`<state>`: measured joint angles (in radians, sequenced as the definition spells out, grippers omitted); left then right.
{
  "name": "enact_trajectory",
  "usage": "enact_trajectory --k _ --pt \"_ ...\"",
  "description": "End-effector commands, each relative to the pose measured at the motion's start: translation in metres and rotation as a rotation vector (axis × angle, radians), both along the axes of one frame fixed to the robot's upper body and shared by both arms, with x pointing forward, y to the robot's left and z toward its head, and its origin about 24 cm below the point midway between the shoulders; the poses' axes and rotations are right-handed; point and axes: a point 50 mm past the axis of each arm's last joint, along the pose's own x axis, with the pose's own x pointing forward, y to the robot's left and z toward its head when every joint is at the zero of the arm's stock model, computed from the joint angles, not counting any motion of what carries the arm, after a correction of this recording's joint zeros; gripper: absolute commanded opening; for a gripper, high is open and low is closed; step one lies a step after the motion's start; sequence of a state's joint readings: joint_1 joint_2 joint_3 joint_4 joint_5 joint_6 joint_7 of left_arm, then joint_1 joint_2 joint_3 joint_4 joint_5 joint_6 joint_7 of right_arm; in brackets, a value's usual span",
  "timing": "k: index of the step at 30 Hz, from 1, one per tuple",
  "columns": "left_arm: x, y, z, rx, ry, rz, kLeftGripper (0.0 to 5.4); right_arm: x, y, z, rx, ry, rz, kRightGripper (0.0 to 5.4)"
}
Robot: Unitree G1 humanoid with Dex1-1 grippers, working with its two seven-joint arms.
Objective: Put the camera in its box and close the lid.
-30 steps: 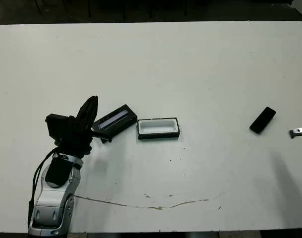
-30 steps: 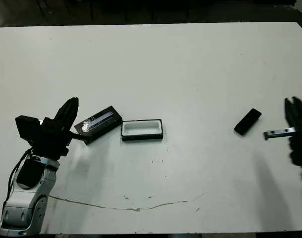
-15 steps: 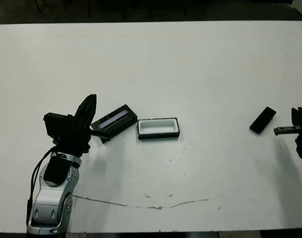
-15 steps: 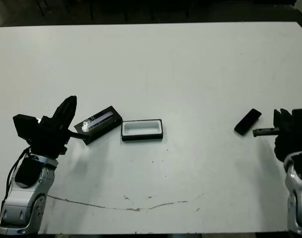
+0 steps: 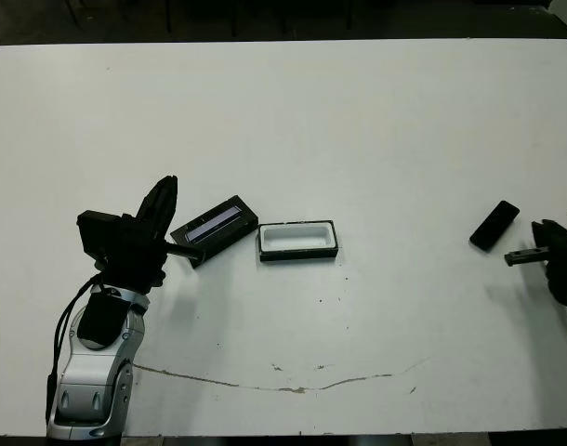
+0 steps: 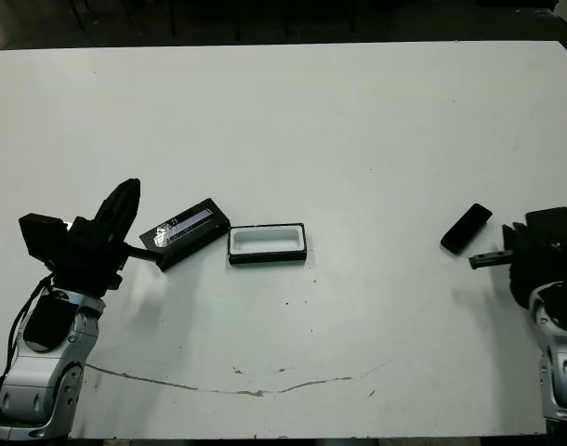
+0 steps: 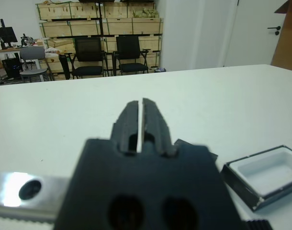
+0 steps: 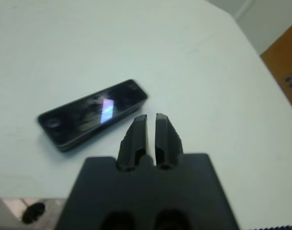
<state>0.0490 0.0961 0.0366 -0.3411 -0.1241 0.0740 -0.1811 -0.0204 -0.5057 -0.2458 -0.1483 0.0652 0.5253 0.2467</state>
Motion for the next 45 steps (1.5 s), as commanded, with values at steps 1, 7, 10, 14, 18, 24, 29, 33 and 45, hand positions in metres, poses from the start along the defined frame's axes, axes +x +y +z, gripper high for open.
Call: enact_trajectory --k 1,7,10,14,18,24,29,33,45 --pt "-0.002 0.003 -0.007 0.007 0.036 0.007 0.02 -0.001 0.011 -0.008 0.021 0.048 0.015 0.0" --pt "-0.002 0.003 -0.007 0.014 0.039 0.012 0.02 0.007 0.028 -0.01 0.023 0.065 0.038 0.0" --pt "-0.002 0.003 -0.007 0.009 0.041 0.012 0.02 0.013 0.035 -0.012 0.017 0.073 0.04 0.0" --pt "-0.003 0.004 -0.007 0.008 0.04 0.012 0.02 0.02 0.039 -0.013 0.014 0.089 0.023 0.0" --pt "-0.003 0.003 -0.007 0.006 0.038 0.009 0.02 0.027 0.042 -0.015 0.021 0.086 0.027 0.0" --pt "-0.003 0.003 -0.008 0.011 0.039 0.01 0.02 0.033 0.049 -0.013 -0.007 0.09 0.046 0.0" --pt "-0.003 0.004 -0.008 0.015 0.04 0.016 0.02 0.03 0.044 -0.009 0.006 0.078 0.03 0.0" --pt "-0.003 0.005 -0.008 0.009 0.041 0.014 0.02 0.022 0.04 -0.004 -0.017 0.066 0.051 0.0" --pt "-0.003 0.005 -0.008 0.011 0.036 0.012 0.02 0.013 0.021 0.003 -0.063 0.096 -0.004 0.0"
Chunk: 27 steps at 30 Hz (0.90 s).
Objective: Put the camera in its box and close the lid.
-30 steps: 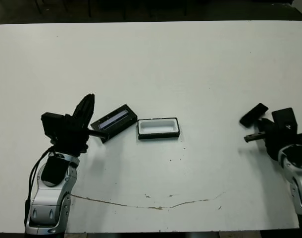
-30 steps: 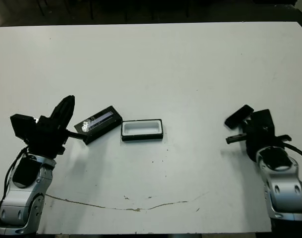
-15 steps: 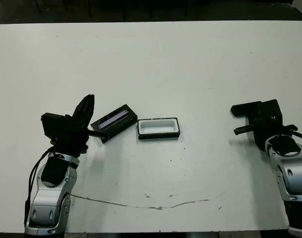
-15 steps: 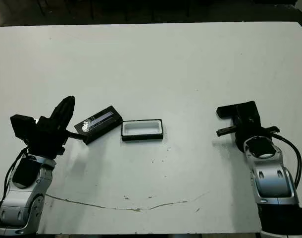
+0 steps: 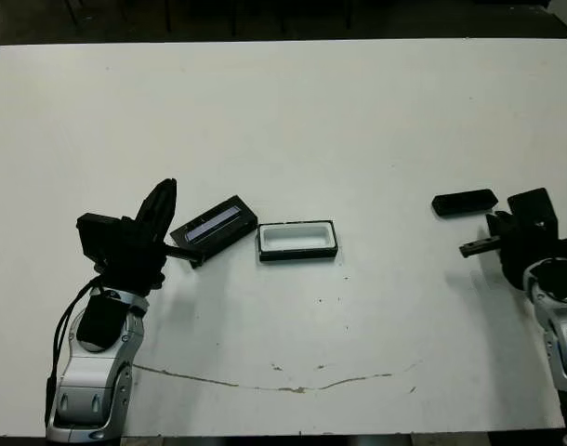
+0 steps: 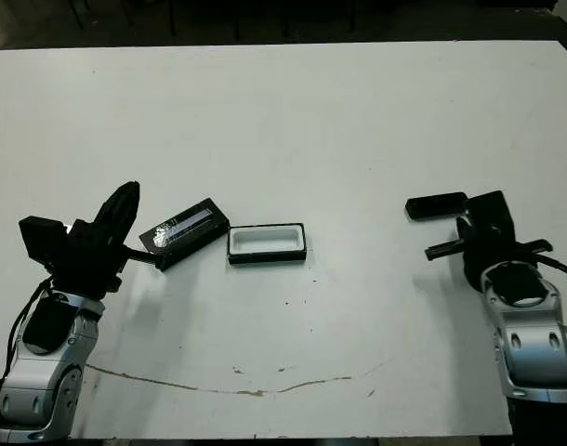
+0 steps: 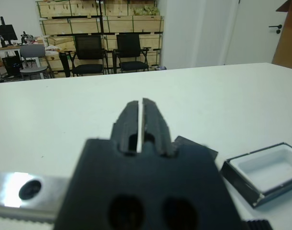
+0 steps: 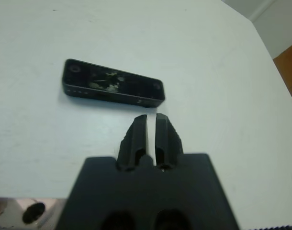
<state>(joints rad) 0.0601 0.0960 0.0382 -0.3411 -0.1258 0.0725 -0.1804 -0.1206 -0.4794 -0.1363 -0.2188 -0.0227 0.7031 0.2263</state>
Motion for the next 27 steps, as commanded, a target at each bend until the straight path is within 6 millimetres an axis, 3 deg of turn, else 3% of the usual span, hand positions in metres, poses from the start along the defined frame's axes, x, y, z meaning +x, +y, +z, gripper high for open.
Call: enact_trajectory --k 1,27 --pt "-0.002 0.004 -0.006 0.014 0.026 0.006 0.02 -0.004 -0.007 -0.005 -0.022 0.049 -0.027 0.0" --pt "-0.003 0.004 -0.006 0.006 0.036 0.011 0.02 0.031 0.004 -0.02 -0.003 0.091 -0.102 0.0"
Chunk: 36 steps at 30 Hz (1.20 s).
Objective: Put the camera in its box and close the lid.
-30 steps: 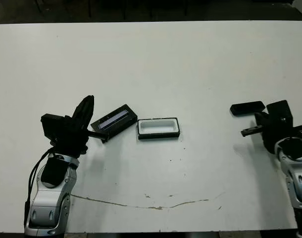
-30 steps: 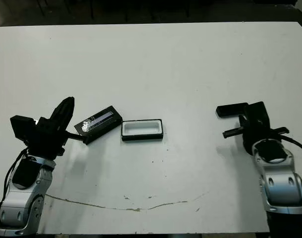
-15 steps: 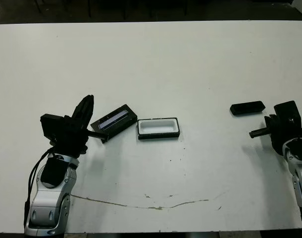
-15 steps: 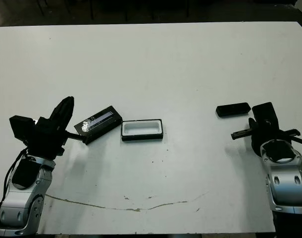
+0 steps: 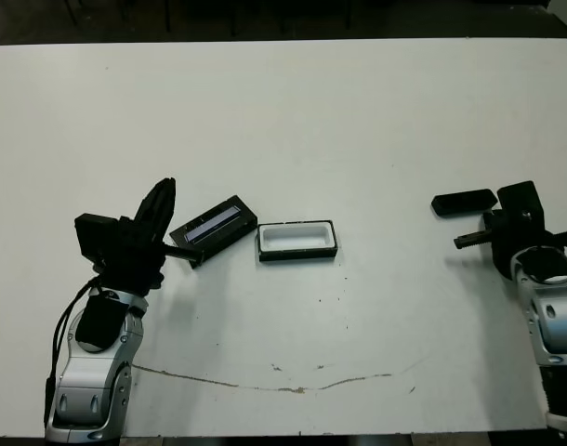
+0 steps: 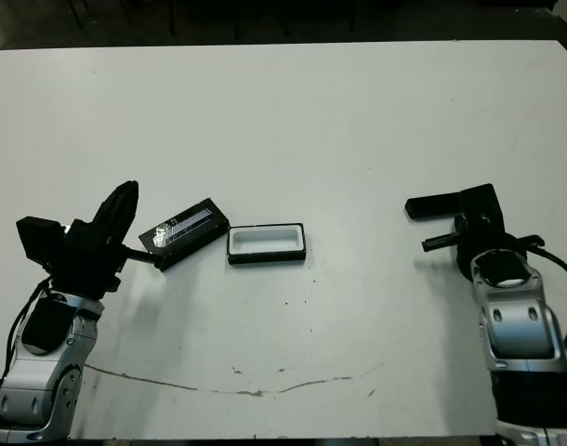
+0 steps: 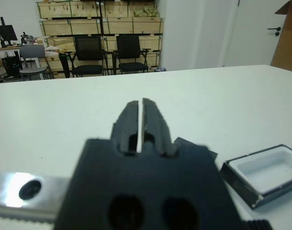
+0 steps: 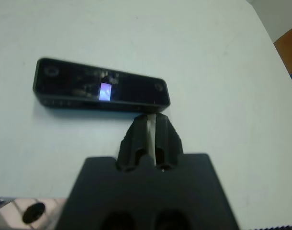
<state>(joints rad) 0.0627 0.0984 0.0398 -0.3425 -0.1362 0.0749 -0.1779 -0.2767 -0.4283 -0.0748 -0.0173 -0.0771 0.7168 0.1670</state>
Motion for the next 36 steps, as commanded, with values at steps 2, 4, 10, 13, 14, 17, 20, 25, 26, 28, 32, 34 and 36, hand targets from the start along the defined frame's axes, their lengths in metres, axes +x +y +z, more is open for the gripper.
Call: enact_trajectory --k 2,4,10,13,14,17,20,25,26,28,32,34,36 --pt "-0.002 0.004 -0.005 0.017 0.032 0.009 0.02 0.007 -0.003 -0.01 -0.013 0.058 -0.063 0.0" --pt "-0.002 0.004 -0.006 0.016 0.034 0.008 0.02 0.011 -0.004 -0.011 -0.02 0.065 -0.082 0.0" --pt "-0.002 0.005 -0.006 0.012 0.036 0.012 0.02 0.018 -0.013 -0.015 -0.047 0.085 -0.103 0.0" --pt "-0.002 0.005 -0.006 0.017 0.033 0.01 0.02 0.02 -0.015 -0.016 -0.07 0.096 -0.116 0.0" --pt "-0.002 0.005 -0.006 0.017 0.033 0.009 0.02 0.021 -0.017 -0.016 -0.07 0.095 -0.115 0.0" --pt "-0.002 0.005 -0.005 0.018 0.034 0.012 0.02 0.022 -0.019 -0.018 -0.071 0.099 -0.114 0.0" --pt "-0.002 0.005 -0.005 0.018 0.038 0.01 0.02 0.024 -0.022 -0.02 -0.075 0.099 -0.097 0.0" --pt "-0.002 0.004 -0.005 0.026 0.038 0.015 0.02 0.026 -0.022 -0.02 -0.066 0.091 -0.055 0.0" --pt "-0.002 0.004 -0.005 0.026 0.038 0.015 0.02 0.027 -0.021 -0.019 -0.067 0.091 -0.044 0.0" --pt "-0.002 0.004 -0.005 0.024 0.041 0.016 0.02 0.029 -0.021 -0.018 -0.06 0.089 -0.022 0.0" --pt "-0.002 0.004 -0.005 0.024 0.039 0.017 0.02 0.033 -0.017 -0.013 -0.057 0.09 0.03 0.0" --pt "-0.002 0.004 -0.005 0.023 0.038 0.018 0.02 0.036 -0.014 -0.01 -0.065 0.096 0.051 0.0" --pt "-0.002 0.004 -0.006 0.027 0.035 0.018 0.02 0.038 -0.012 -0.008 -0.069 0.099 0.067 0.0"
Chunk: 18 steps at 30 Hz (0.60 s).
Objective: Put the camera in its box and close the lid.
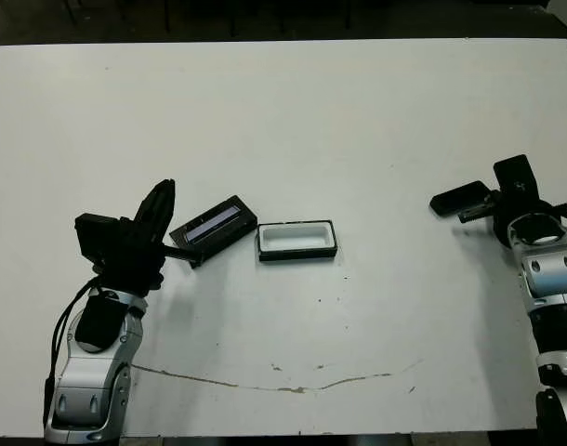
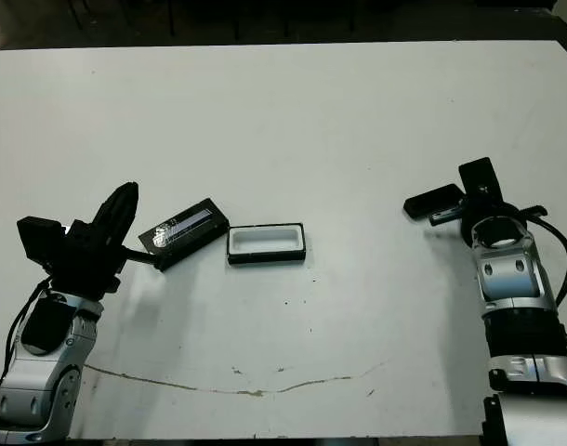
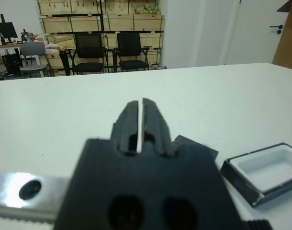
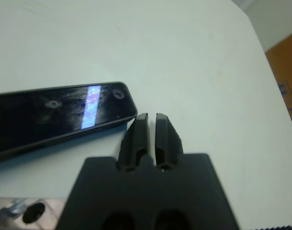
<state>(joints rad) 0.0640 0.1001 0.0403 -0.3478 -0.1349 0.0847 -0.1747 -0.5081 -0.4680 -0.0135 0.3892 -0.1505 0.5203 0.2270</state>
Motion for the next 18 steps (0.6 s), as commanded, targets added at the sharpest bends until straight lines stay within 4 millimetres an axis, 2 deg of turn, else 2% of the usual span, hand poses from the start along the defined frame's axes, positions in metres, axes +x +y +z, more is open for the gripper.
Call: enact_trajectory --k 1,18 --pt "-0.002 0.003 -0.006 0.027 0.029 0.015 0.02 -0.001 0.002 -0.01 0.007 0.071 0.019 0.0" --pt "-0.003 0.003 -0.008 0.031 0.038 0.024 0.02 0.021 0.012 -0.008 -0.063 0.072 0.119 0.0"
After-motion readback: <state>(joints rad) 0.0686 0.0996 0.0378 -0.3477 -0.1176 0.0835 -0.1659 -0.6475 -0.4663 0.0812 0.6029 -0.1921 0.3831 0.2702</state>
